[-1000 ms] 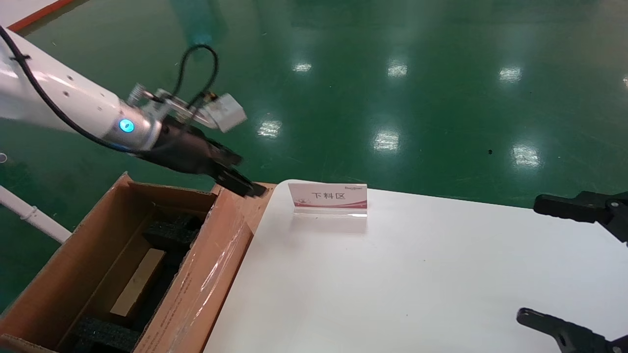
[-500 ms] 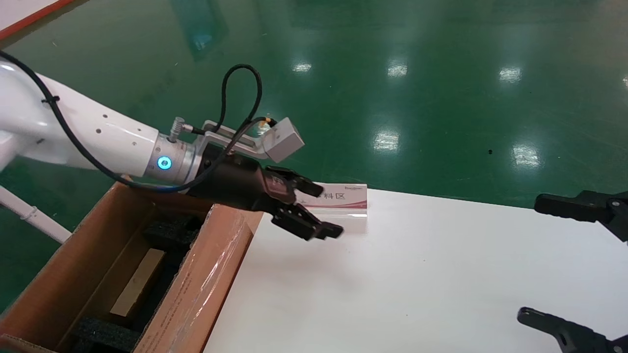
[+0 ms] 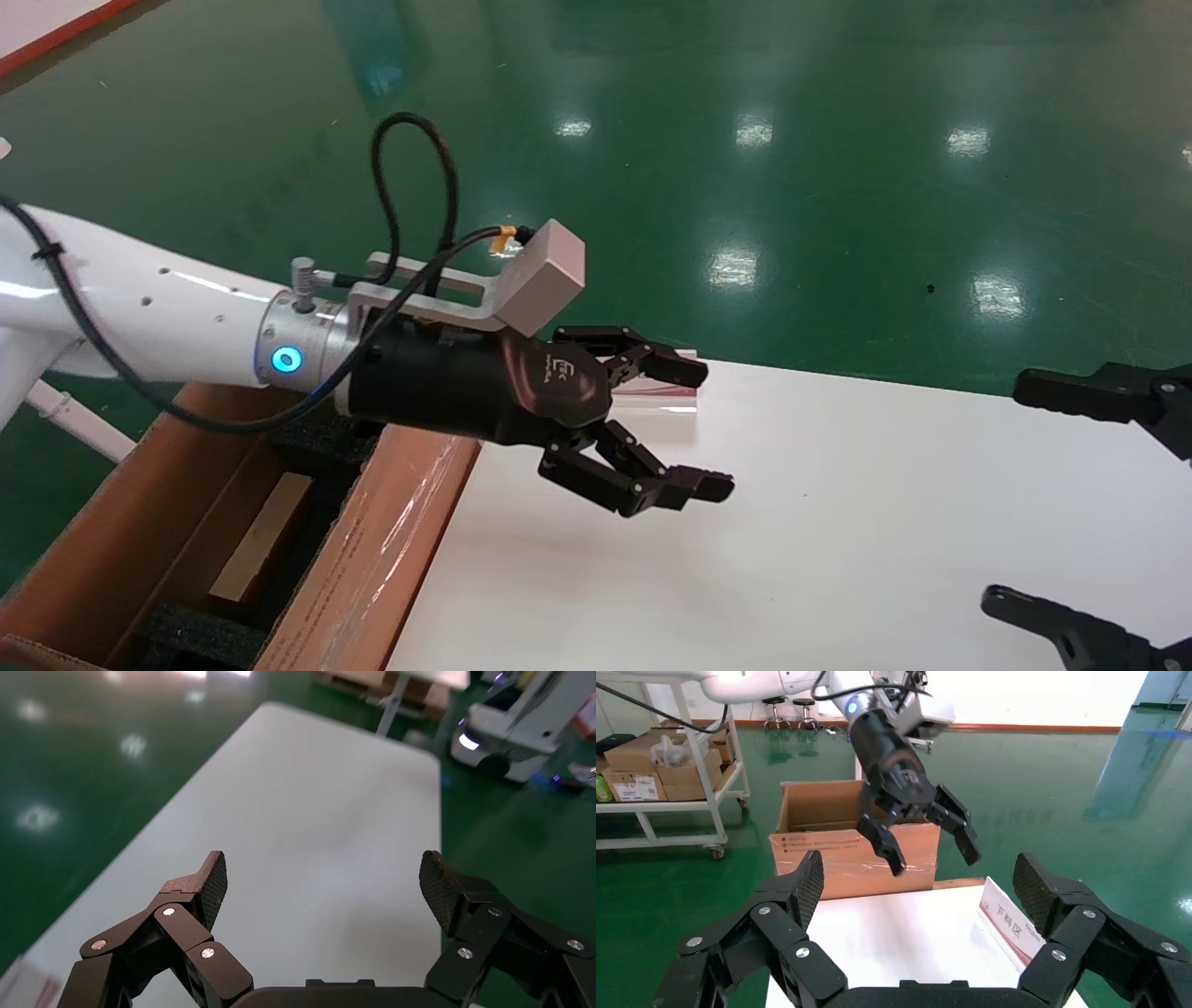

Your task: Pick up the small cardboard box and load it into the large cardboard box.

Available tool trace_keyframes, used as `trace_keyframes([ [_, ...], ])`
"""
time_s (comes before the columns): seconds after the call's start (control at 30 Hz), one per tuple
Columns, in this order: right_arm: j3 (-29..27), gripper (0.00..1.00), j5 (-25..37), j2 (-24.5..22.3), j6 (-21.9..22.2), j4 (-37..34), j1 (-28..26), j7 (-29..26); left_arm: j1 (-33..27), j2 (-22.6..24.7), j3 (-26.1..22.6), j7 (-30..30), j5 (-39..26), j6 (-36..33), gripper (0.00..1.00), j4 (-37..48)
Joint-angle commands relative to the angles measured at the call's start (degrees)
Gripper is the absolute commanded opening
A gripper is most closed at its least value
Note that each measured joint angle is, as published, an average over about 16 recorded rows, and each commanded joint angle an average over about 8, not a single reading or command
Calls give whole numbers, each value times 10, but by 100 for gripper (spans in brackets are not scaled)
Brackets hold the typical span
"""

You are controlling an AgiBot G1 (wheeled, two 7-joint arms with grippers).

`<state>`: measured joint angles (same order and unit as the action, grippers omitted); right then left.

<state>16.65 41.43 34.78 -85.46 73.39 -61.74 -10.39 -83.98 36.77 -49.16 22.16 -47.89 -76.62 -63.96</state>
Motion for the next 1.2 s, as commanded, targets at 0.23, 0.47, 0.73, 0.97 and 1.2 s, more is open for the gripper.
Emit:
trace_keyframes([
  [0.23, -1, 100, 1, 1, -1, 0, 0, -1, 98, -8, 145, -50, 26, -40, 100, -42],
  [0.47, -3, 100, 2, 1, -1, 1, 1, -2, 183, -14, 271, -93, 49, -74, 100, -79],
  [0.73, -4, 100, 3, 2, -2, 1, 1, -2, 235, -18, 351, -115, 62, -94, 100, -100],
  [0.97, -6, 100, 4, 2, -2, 2, 1, -3, 238, -18, 355, -116, 62, -95, 100, -101],
  [1.2, -6, 100, 4, 2, -2, 2, 2, -3, 236, -18, 351, -115, 62, -94, 100, -100],
])
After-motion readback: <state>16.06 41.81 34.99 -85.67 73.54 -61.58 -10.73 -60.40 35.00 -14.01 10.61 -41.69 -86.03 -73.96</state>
